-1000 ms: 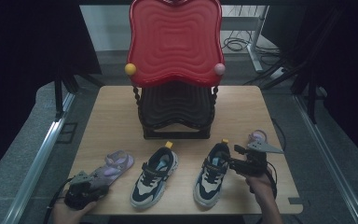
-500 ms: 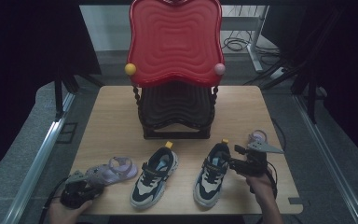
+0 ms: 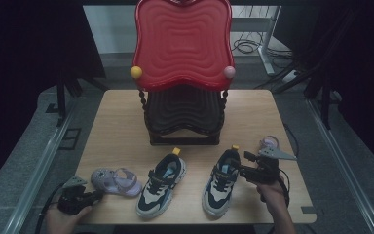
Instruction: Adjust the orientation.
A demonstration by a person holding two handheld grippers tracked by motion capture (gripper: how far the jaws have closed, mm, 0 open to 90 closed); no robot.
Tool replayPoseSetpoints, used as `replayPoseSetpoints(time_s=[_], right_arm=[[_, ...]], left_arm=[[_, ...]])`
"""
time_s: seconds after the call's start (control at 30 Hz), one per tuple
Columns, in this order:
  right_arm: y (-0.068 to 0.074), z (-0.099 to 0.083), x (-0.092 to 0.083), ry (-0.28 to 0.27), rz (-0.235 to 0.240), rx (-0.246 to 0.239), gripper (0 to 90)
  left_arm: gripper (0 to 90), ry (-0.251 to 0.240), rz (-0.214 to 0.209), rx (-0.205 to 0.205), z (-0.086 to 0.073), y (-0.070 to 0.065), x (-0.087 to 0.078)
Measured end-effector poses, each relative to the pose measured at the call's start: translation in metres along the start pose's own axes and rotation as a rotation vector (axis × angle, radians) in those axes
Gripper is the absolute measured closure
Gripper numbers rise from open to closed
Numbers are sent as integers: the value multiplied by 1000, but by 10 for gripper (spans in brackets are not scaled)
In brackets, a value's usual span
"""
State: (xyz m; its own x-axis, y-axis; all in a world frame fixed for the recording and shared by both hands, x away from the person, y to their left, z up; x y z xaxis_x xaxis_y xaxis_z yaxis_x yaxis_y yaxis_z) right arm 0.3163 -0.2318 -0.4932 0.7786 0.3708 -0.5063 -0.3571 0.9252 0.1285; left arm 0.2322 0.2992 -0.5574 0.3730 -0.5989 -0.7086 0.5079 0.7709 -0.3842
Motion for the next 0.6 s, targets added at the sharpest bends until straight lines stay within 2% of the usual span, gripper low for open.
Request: replayPoseSetpoints(time_s=[0.1, 0.23, 0.37, 0.43, 0.6], right_arm=[[0, 1, -2, -8, 13, 15, 323], [0, 1, -2, -8, 12, 10, 323], [1, 2, -2, -11, 29, 22, 324], [1, 2, -2, -8, 4, 12, 325], [1, 1, -1, -4, 1, 13, 325]], left_arm=[[897, 1, 15, -3, 0, 3, -1], [898, -1, 39, -8, 1, 7, -1], [899, -7, 37, -16, 3, 10, -2], [900, -11, 33, -22, 4, 12, -2], [900, -11, 40, -33, 9, 19, -3]])
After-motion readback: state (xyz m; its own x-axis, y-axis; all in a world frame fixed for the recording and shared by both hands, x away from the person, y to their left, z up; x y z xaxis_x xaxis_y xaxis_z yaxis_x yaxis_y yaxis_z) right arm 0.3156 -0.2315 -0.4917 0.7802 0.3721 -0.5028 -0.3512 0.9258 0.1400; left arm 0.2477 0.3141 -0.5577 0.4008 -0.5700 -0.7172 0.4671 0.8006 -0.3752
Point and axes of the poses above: each handheld gripper's, and its own axes: x roughly forward along the jaws, z roughly out of its top, y roughly to its left, the point moved 4 cm from there along x, roughly forward along the jaws, and after that the axes turned 13 degrees about -z, right-handed, at the moved point
